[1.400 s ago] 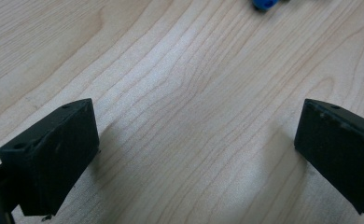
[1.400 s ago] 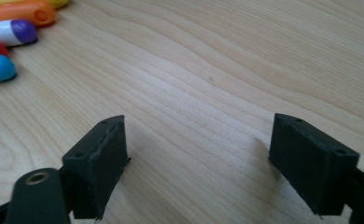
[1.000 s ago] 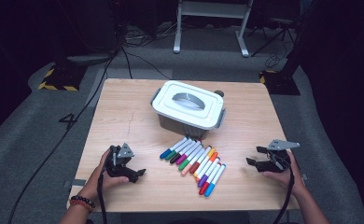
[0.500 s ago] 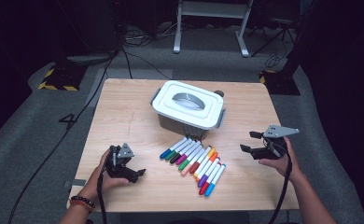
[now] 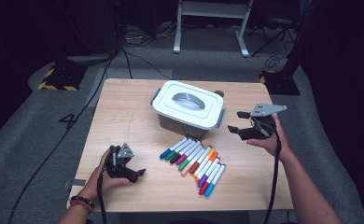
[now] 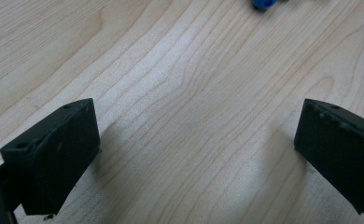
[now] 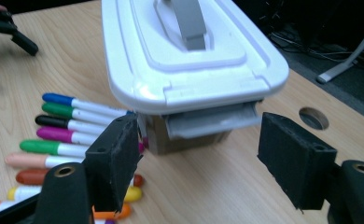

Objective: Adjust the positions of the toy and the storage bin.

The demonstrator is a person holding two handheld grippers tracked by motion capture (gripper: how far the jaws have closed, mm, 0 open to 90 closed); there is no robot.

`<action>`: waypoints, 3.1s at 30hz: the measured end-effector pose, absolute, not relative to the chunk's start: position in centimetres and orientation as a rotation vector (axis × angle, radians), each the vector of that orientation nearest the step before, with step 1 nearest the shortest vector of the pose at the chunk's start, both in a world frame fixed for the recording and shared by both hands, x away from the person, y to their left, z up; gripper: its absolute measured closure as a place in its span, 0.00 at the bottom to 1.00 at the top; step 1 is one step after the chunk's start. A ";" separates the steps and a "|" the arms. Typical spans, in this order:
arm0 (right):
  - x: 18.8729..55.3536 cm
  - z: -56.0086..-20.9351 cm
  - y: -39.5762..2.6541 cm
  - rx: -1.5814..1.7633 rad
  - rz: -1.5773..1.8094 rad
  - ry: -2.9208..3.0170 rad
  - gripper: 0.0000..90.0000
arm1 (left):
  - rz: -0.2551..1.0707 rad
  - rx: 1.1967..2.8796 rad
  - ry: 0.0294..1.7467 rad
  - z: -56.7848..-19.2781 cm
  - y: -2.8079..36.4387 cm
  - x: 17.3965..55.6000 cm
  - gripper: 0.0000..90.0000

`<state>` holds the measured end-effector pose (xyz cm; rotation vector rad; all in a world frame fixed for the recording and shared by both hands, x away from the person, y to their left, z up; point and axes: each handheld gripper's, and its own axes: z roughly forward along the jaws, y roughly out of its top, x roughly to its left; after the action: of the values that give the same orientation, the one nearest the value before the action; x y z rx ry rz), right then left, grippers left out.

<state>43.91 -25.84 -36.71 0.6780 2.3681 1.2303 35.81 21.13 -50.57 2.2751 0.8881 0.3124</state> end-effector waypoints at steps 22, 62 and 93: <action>48.4 -32.9 -18.0 0.567 1.248 2.434 0.32 | 0.313 2.275 0.889 -50.6 21.1 35.8 0.01; 55.0 -35.8 -10.4 0.649 1.155 2.521 0.62 | 0.312 2.274 0.891 -50.6 21.1 35.8 0.01; 54.1 -34.4 -11.0 0.514 1.176 2.511 0.74 | 0.313 2.273 0.891 -50.6 21.1 35.8 0.01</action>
<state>54.15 -11.05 -34.39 0.5145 2.5113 1.1762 35.79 21.12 -50.57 2.2734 0.8905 0.3129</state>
